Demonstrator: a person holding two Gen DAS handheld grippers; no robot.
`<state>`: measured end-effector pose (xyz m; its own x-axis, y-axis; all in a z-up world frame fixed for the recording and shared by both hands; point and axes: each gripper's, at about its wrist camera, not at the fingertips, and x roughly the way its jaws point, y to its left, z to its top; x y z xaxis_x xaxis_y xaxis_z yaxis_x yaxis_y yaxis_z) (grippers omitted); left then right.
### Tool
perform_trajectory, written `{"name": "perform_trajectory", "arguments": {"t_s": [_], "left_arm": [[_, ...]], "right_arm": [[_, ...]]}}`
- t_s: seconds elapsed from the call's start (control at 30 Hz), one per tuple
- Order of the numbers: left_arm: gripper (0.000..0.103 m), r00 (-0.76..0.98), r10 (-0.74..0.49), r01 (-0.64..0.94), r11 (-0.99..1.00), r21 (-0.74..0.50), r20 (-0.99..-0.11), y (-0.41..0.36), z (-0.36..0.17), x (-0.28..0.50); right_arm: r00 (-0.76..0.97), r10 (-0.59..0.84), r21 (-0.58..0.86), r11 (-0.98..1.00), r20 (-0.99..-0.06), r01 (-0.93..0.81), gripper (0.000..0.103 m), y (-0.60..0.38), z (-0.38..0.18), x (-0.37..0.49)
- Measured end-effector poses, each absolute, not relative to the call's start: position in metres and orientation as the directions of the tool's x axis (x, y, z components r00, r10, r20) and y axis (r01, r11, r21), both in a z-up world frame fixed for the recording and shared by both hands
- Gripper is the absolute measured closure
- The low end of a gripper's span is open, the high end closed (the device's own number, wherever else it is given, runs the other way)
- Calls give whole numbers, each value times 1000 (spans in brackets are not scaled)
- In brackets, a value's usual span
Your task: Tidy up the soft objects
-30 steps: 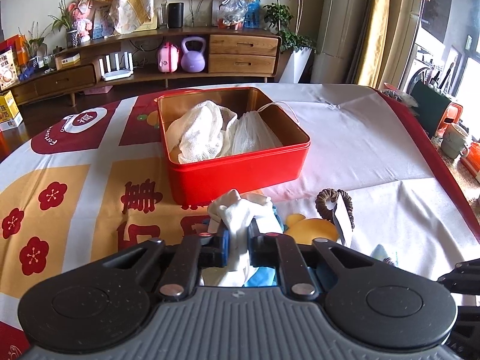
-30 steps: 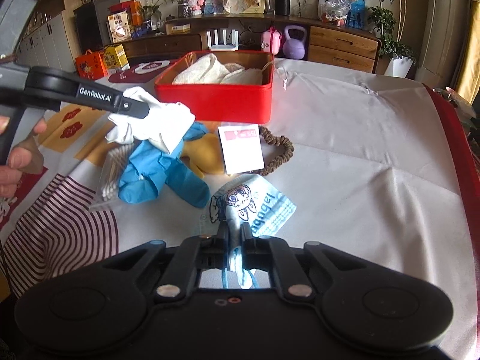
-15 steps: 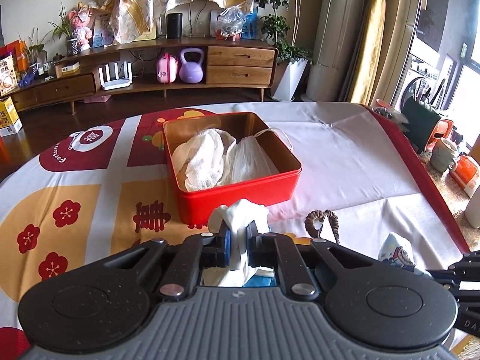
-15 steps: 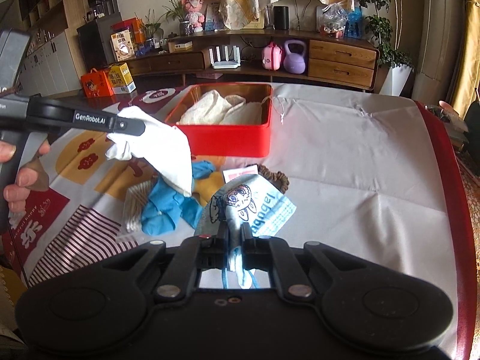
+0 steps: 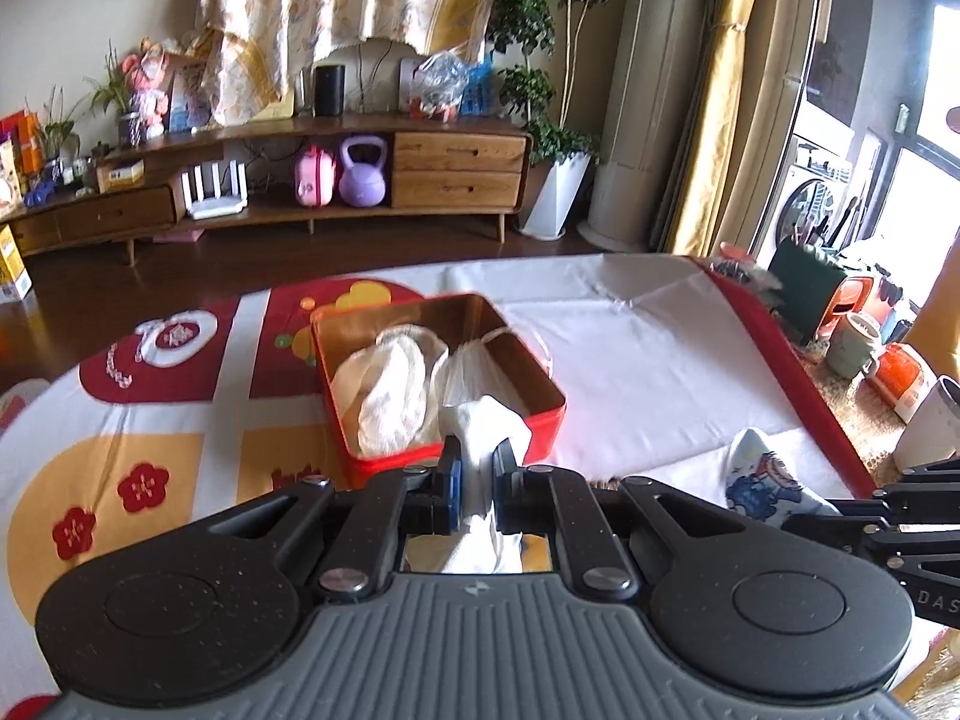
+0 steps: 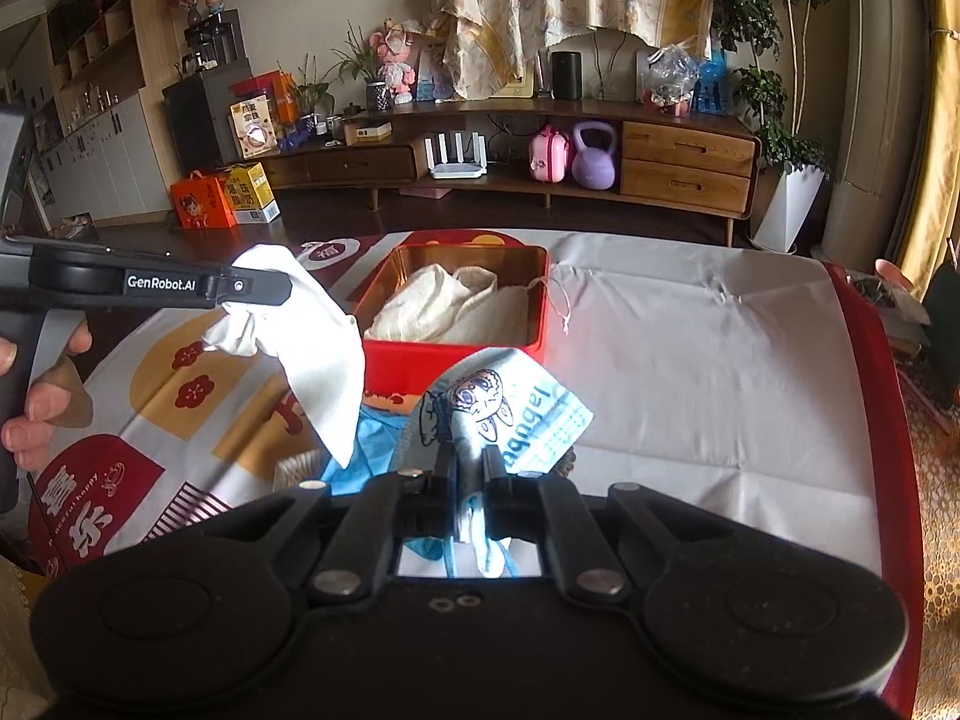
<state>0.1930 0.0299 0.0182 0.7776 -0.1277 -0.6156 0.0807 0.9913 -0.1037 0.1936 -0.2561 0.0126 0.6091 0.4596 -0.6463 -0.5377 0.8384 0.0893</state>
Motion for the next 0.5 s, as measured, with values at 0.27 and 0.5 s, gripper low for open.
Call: {"name": "perform_trajectory", "arguments": {"t_s": [0.27,0.5], "left_arm": [[93,806,-145,106,989,-102,-574,32,43,205],[93,826,-146,125,989,-77,-544,31,61,219]], "right_arm": [[613,464,65,827,-640,-558,96,-239,24,210],[619,470,54,821,-630,-569,96,-223,32,228]]}}
